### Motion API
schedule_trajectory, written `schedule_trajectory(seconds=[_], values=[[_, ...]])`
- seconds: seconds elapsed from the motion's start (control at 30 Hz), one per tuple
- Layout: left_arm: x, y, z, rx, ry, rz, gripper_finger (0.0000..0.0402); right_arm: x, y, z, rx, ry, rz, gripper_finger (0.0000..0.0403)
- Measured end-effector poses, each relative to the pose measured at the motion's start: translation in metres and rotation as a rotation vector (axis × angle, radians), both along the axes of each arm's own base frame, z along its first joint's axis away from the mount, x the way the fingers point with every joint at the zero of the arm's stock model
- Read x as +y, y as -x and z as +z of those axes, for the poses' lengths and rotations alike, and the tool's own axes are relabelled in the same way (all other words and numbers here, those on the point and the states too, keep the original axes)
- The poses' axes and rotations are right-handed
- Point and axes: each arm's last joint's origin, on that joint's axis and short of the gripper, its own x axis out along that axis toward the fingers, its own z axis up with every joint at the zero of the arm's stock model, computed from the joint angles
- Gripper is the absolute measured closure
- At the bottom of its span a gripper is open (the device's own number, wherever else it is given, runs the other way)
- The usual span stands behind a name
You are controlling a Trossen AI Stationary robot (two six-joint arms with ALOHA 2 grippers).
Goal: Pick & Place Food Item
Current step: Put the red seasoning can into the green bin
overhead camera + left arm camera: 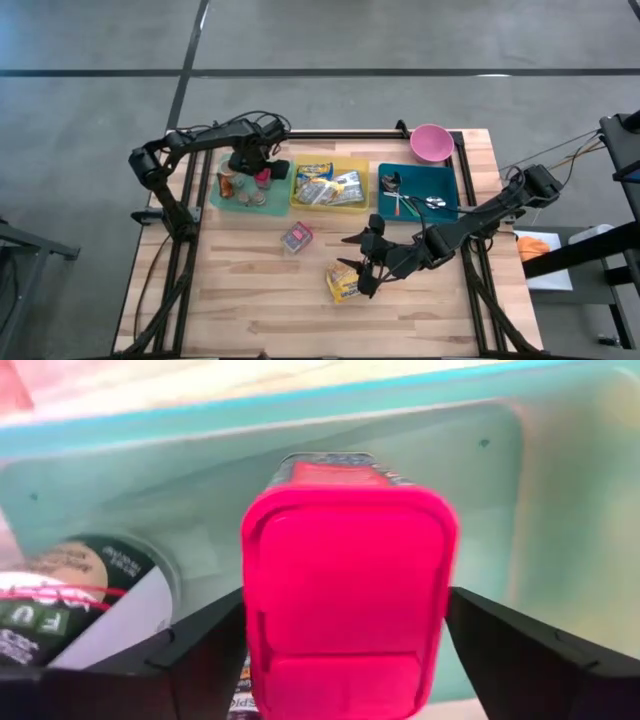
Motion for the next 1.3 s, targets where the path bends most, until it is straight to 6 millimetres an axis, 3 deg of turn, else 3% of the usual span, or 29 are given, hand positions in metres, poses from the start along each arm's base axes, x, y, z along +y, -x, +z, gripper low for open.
schedule_trajectory(seconds=[0.33,0.67,0.83,1.0,1.17,1.3], values=[[-0.002,-0.004,0.021,-0.057,-0.046,-0.1,0.0084,-0.001,0.001,-0.002,0.007,0.004,-0.001,0.0172],[-0.02,0.013,0.065,-0.153,-0.131,-0.125,0.0084,-0.001,0.001,-0.004,0.01,0.005,-0.001,0.0172],[-0.055,0.011,0.077,-0.117,-0.127,-0.237,0.0084,-0.001,0.001,-0.004,0.01,0.005,-0.001,0.0172],[-0.112,-0.011,0.076,-0.084,-0.15,-0.432,0.0084,-0.001,0.001,-0.004,0.009,0.005,-0.001,0.0172],[-0.17,-0.031,0.078,-0.165,-0.243,-0.599,0.0084,-0.001,0.001,-0.004,0.006,-0.005,-0.006,0.0172],[-0.199,-0.038,0.08,-0.254,-0.268,-0.632,0.0084,-0.001,0.001,-0.003,0.002,-0.007,-0.006,0.0172]])
